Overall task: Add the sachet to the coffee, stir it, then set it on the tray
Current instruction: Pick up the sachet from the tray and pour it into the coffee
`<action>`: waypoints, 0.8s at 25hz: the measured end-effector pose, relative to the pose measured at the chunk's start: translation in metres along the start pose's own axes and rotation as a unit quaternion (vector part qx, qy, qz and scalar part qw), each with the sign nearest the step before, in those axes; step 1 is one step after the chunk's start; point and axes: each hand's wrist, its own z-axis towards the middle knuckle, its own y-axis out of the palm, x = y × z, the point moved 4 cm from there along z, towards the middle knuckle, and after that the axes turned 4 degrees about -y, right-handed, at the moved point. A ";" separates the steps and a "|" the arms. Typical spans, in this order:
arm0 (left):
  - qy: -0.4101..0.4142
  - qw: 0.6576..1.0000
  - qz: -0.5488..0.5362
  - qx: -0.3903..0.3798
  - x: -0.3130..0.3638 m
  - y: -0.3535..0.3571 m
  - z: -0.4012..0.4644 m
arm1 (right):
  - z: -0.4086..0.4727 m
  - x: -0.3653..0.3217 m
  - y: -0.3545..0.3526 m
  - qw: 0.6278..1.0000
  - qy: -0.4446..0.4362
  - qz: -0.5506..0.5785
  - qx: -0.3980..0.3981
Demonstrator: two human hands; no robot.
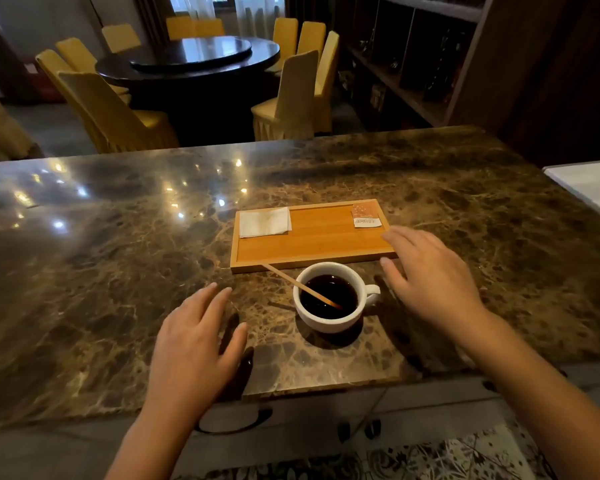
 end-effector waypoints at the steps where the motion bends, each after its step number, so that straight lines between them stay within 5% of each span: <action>1: -0.018 1.000 0.001 -0.023 -0.002 0.009 0.004 | 0.014 0.007 0.009 1.000 0.001 0.001 0.008; 10: -0.075 0.993 0.002 -0.087 -0.013 0.049 0.006 | 0.077 0.034 0.076 0.989 0.005 0.005 -0.145; 20: -0.080 0.993 0.004 -0.084 -0.015 0.052 0.006 | 0.068 0.046 0.059 0.994 -0.002 0.109 0.023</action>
